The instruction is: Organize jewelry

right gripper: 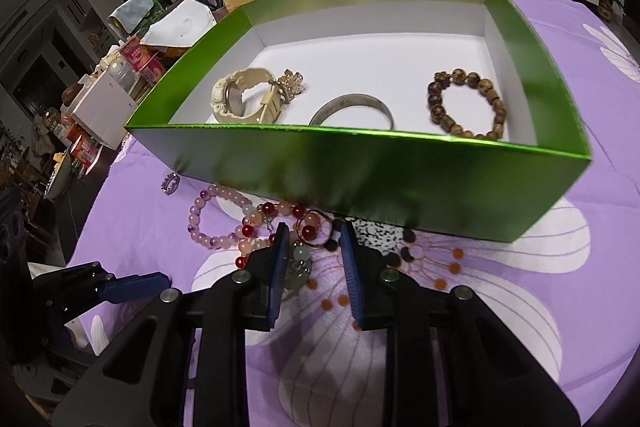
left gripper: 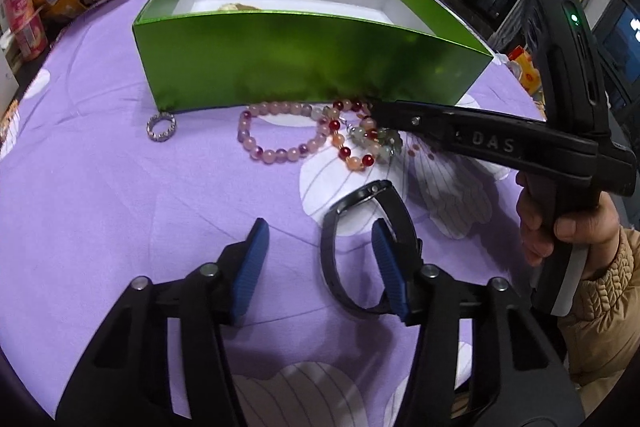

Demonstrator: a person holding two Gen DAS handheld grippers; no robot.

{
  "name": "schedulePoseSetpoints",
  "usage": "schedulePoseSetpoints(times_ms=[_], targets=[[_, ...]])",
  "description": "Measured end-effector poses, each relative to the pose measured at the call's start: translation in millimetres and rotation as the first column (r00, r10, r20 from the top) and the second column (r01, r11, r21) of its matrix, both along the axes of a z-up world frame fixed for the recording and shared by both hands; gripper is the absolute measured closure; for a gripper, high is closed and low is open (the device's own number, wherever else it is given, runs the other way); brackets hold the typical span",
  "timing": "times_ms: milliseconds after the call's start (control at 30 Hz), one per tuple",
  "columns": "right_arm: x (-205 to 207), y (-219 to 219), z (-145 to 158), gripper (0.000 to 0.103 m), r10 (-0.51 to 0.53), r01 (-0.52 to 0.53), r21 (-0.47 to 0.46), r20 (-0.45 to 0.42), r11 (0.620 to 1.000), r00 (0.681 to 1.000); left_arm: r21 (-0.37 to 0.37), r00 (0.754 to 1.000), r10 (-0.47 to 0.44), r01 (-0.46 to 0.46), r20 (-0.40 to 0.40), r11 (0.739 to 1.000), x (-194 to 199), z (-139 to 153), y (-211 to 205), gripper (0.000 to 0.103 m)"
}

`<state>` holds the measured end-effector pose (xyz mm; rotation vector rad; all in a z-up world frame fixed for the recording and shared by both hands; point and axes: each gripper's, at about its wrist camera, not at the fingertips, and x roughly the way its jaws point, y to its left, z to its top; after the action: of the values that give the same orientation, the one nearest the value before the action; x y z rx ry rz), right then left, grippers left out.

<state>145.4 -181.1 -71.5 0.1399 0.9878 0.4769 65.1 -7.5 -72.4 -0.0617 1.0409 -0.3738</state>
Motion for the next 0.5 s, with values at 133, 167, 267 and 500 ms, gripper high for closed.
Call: schedulePoseSetpoints(times_ms=[133,167,267,500], targets=[[2.2,2.6,-1.1,0.084,0.009,-0.009,0.009,0.002,1.0,1.0,-0.004,1.0,0.006,-0.006,0.002,1.0,0.4,-2.1,0.2,0.073],[2.3,2.6,-1.2,0.085,0.008,-0.008,0.012,0.004,1.0,1.0,-0.001,1.0,0.005,-0.004,0.005,1.0,-0.7,-2.7,-0.2,0.074],[0.7,2.4,-1.2,0.085,0.007,-0.008,0.013,0.015,1.0,1.0,-0.006,1.0,0.005,-0.005,0.005,1.0,-0.7,-3.9,0.3,0.084],[-8.1,-9.2,6.2,0.085,-0.019,0.017,0.051,0.031,0.999,0.999,-0.03,1.0,0.018,-0.018,-0.002,0.999,-3.4,-6.4,4.2,0.097]])
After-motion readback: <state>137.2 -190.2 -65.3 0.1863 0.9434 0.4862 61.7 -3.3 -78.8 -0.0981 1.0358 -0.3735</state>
